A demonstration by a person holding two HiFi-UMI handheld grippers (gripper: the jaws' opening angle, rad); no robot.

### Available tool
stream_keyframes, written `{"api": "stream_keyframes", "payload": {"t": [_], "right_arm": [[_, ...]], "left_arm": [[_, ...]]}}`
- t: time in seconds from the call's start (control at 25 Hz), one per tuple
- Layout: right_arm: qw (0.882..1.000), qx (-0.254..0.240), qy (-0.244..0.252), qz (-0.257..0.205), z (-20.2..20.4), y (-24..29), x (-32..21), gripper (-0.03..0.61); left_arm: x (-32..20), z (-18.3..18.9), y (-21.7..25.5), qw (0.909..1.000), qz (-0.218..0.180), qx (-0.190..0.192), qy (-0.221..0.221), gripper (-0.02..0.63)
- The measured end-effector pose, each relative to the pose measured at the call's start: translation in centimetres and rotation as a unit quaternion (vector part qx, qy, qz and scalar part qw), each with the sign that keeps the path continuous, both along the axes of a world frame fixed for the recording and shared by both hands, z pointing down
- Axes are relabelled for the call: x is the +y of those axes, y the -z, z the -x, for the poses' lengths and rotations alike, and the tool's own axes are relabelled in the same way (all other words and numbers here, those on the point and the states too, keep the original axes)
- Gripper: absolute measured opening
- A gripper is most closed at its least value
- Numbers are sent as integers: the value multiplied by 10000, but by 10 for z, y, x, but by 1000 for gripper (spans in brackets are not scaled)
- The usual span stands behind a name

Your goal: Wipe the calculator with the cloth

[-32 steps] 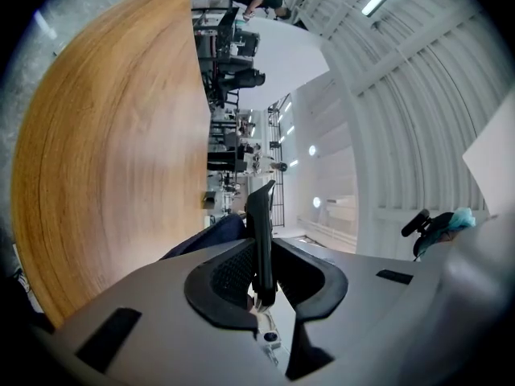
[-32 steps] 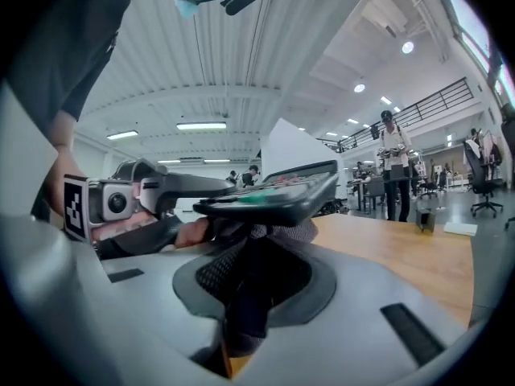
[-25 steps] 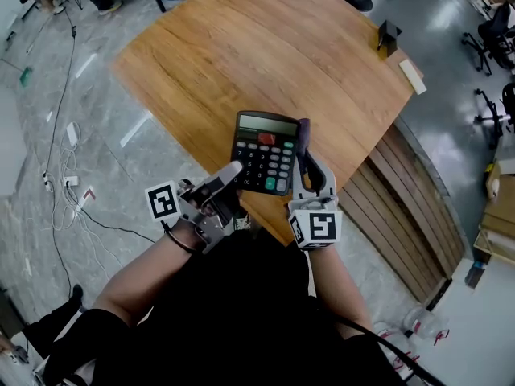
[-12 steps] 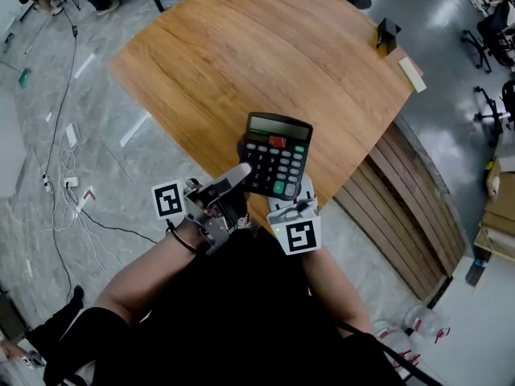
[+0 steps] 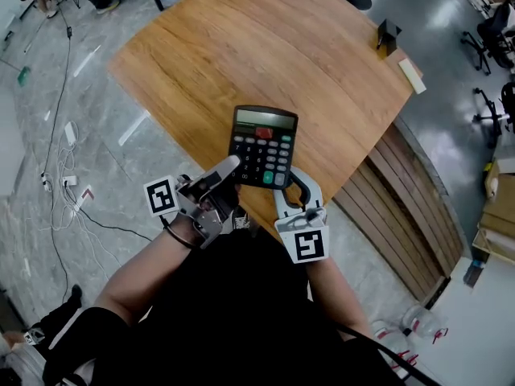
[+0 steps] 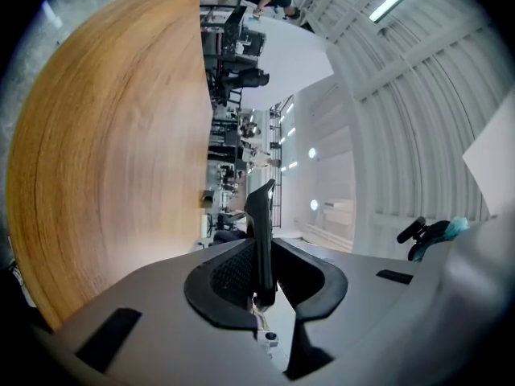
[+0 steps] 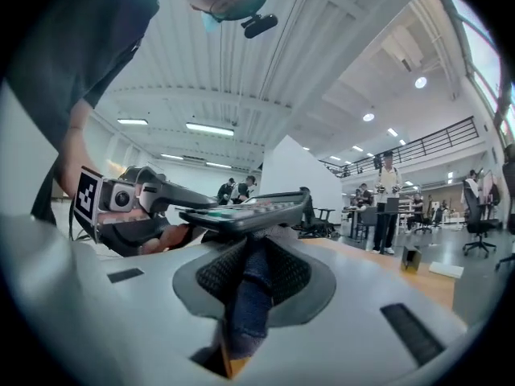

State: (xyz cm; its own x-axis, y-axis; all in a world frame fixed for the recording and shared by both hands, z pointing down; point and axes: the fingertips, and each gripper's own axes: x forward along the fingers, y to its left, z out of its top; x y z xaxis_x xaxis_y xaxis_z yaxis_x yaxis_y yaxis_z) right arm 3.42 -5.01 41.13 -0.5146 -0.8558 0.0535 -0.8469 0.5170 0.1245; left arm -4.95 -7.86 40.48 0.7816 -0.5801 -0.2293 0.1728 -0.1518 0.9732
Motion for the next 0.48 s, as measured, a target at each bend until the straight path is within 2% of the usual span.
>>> {"api": "stream_keyframes", "payload": {"t": [0.12,0.24,0.36,0.48], "right_arm": [[9989,-69,-457,-121,-34,8,-7,67],[9970,-120,-744,-203,-52,15,-15,67],[9969,-173,-727,-243,-46,17,-17,67],[9981,-328,-492,-142,-30,12,-10,67]], "left_arm": [[-1,2,1,10000,-4,20,37,71],[1,2,-1,10000,35,26,-8,71],[4,0,-2,9999,78,65,-43,71],[3,-2,-3,9998,147,153,9,71]]}}
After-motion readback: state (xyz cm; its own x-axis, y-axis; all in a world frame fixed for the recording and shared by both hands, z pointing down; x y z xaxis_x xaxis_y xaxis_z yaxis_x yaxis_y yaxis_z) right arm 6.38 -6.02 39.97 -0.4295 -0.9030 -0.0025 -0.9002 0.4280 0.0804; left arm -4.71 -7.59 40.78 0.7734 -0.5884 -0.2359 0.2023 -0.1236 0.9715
